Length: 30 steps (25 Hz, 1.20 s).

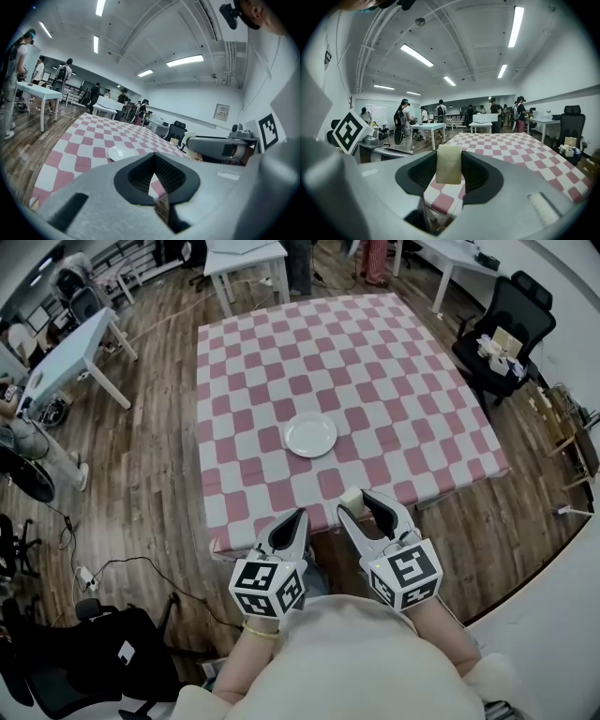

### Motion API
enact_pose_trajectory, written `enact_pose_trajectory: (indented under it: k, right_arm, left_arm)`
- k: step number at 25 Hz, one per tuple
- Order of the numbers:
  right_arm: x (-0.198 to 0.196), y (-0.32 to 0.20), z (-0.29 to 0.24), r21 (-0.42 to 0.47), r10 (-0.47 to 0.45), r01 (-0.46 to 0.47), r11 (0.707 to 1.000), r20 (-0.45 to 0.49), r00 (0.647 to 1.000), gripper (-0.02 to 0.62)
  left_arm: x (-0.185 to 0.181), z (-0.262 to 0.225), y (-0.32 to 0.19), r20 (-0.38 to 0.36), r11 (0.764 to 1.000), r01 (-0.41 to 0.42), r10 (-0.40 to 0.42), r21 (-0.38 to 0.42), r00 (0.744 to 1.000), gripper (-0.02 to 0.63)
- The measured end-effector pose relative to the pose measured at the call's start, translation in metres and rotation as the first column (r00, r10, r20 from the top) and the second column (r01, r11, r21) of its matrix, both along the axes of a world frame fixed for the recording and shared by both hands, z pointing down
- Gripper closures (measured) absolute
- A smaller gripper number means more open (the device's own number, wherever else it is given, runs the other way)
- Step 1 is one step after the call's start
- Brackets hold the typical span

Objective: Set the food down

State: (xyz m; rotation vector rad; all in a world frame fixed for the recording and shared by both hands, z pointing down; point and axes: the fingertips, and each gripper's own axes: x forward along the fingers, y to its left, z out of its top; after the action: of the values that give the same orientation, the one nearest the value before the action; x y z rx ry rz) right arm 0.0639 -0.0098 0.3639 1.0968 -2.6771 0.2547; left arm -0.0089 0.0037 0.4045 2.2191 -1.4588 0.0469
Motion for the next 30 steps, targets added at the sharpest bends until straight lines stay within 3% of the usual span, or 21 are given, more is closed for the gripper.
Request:
enact_pose_trajectory:
  k: [30]
  right_arm:
    - [-0.053, -0.117, 0.01, -0.035, 0.048, -0.049, 0.998, -0.031, 0.998, 0.423]
  left_arm:
    - [-0.05, 0.002, -0.117, -0.016, 0.998, -0.052, 0.052, -0.026, 0.999, 0.606]
